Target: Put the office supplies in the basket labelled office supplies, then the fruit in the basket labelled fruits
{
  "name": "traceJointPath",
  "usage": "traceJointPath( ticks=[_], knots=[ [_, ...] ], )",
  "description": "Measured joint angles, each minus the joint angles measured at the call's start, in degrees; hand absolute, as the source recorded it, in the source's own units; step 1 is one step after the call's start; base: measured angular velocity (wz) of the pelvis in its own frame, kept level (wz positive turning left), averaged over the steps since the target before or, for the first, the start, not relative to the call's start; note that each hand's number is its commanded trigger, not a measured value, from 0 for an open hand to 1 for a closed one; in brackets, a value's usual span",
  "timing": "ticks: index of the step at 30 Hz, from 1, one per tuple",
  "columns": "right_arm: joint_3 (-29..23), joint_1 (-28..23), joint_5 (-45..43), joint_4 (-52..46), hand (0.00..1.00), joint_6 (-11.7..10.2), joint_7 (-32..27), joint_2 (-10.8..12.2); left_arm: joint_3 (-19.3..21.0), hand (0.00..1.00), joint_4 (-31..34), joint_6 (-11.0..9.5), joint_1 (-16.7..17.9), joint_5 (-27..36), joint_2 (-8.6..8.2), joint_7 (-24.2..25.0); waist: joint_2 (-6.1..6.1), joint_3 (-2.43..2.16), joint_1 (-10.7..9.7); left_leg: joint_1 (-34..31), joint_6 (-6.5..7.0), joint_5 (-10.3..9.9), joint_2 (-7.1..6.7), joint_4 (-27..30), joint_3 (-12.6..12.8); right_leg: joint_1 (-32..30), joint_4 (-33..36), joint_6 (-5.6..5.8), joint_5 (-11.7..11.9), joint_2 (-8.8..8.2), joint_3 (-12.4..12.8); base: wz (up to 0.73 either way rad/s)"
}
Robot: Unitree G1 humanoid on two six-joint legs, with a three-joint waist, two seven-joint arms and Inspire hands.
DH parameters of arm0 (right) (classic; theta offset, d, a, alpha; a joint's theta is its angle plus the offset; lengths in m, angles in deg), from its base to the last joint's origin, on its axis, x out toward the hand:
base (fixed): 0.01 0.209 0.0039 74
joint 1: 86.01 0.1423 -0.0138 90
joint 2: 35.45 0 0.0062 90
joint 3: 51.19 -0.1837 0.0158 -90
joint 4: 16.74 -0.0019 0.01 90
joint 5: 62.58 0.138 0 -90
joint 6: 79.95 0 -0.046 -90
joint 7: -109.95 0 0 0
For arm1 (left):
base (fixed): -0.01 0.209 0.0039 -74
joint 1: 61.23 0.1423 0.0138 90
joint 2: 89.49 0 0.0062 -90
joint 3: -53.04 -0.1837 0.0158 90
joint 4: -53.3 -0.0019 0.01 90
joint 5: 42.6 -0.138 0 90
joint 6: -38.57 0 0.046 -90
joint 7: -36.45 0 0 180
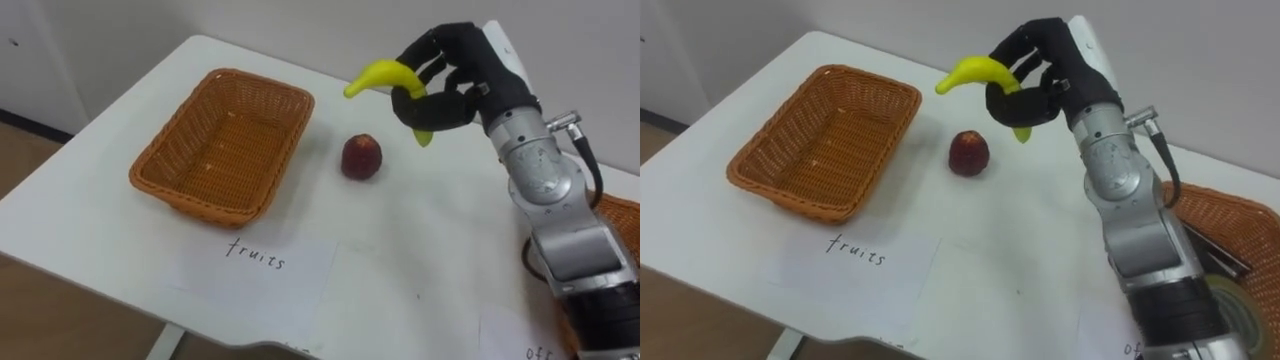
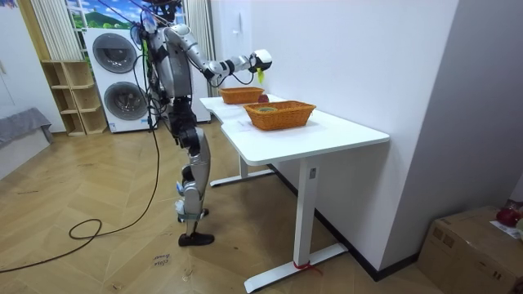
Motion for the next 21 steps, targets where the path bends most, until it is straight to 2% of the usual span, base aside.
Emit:
traceJointPath(
  ticks=[7, 12, 18, 21],
  knots=[
    [3.39, 1.68, -1.78, 0.00, 1.00, 0.00, 0.05, 0.05, 0.09, 0.00, 0.11, 0.01, -0.01, -0.42, 0.01, 1.07, 0.03, 0.02, 0.82, -0.27, -0.01, 0.00, -0.03, 0.17, -0.28, -0.04, 0.00, 0.00, 0.00, -0.03, -0.67, 0.02],
    [3.80, 1.74, -2.11, 0.00, 1.00, 0.00, 0.09, 0.20, 0.14, 0.00, -0.14, -0.01, -0.23, -0.44, 0.01, 1.08, 0.04, 0.03, 1.68, 0.05, -0.01, 0.01, -0.12, 0.16, -0.73, 0.43, -0.03, 0.00, 0.00, -0.04, -1.12, 0.05],
    [3.93, 2.04, -1.98, 0.78, 1.00, -0.03, 0.00, 2.44, 0.03, 0.00, -0.34, -0.01, 0.02, -0.42, -0.03, 1.08, 0.24, 0.19, 2.29, 0.93, -0.01, 0.01, -0.13, -0.03, -1.26, 1.31, -0.03, 0.01, -0.01, -0.06, -1.26, 0.02],
    [3.96, 2.10, -2.12, 1.31, 1.00, -0.02, 0.19, 2.50, -0.03, 0.00, -0.28, 0.01, 0.06, -0.45, -0.02, 1.08, 0.31, 0.24, 2.81, 0.75, -0.02, 0.02, -0.31, 0.04, -1.69, 1.30, -0.02, 0.07, -0.04, -0.14, -1.38, 0.03]
  ],
)
